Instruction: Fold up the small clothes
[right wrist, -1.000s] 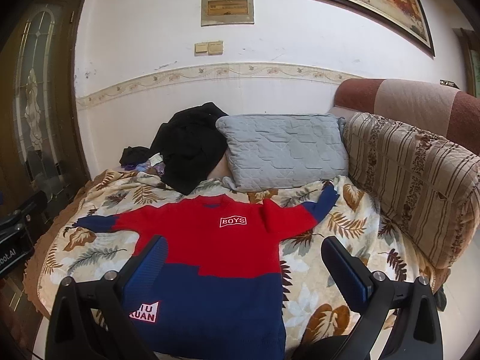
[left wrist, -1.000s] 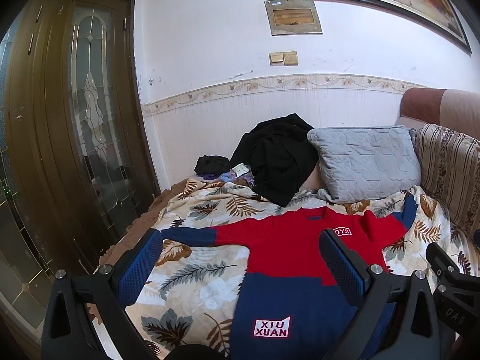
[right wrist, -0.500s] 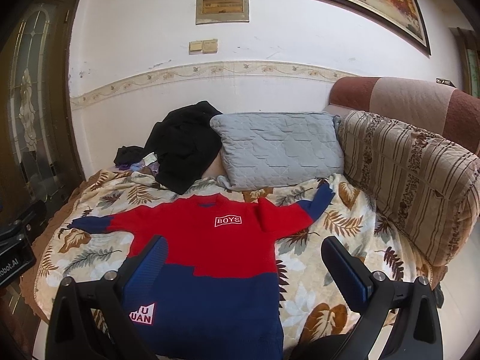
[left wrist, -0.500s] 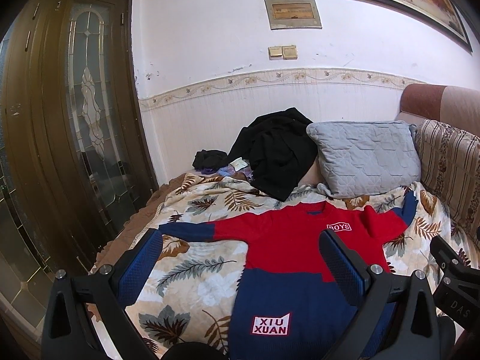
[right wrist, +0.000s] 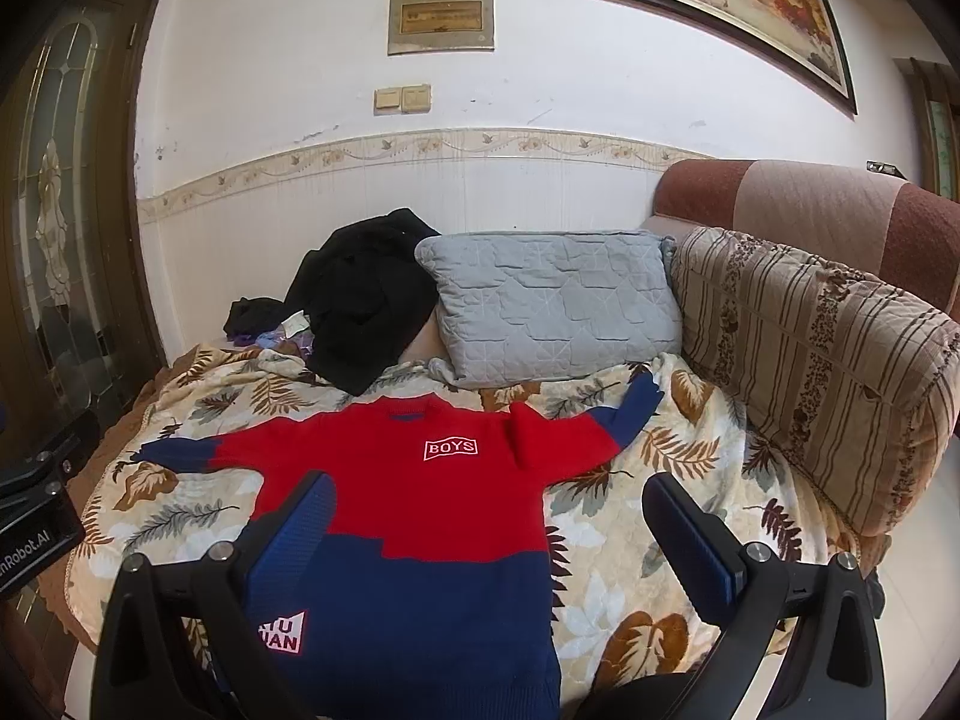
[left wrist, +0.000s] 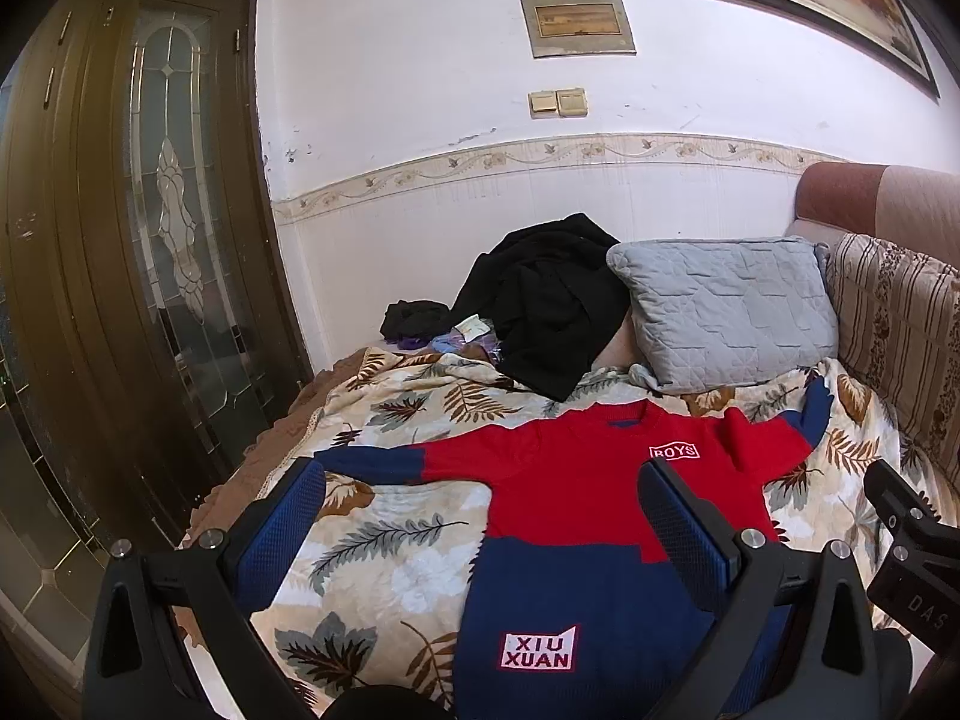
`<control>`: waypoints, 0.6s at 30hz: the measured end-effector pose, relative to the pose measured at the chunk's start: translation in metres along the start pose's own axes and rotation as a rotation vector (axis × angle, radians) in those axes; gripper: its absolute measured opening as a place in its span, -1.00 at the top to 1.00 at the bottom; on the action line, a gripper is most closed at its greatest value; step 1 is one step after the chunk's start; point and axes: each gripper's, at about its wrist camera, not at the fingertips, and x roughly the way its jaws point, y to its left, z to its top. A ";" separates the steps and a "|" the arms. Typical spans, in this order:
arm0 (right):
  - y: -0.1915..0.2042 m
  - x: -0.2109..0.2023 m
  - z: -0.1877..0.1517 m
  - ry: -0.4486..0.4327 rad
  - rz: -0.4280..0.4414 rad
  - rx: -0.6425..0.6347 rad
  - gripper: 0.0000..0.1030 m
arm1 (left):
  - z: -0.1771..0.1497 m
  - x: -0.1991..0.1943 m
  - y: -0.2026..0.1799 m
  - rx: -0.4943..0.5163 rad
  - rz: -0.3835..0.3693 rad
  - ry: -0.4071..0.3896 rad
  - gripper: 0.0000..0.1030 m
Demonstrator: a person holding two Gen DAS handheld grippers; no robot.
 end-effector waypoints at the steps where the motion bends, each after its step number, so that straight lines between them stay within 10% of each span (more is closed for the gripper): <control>1: 0.000 0.000 0.000 0.000 -0.001 -0.001 -1.00 | 0.000 0.000 0.000 -0.001 0.000 0.000 -1.00; 18: -0.003 0.011 0.000 0.018 -0.020 0.000 -1.00 | 0.000 0.013 -0.005 0.003 -0.006 0.020 -1.00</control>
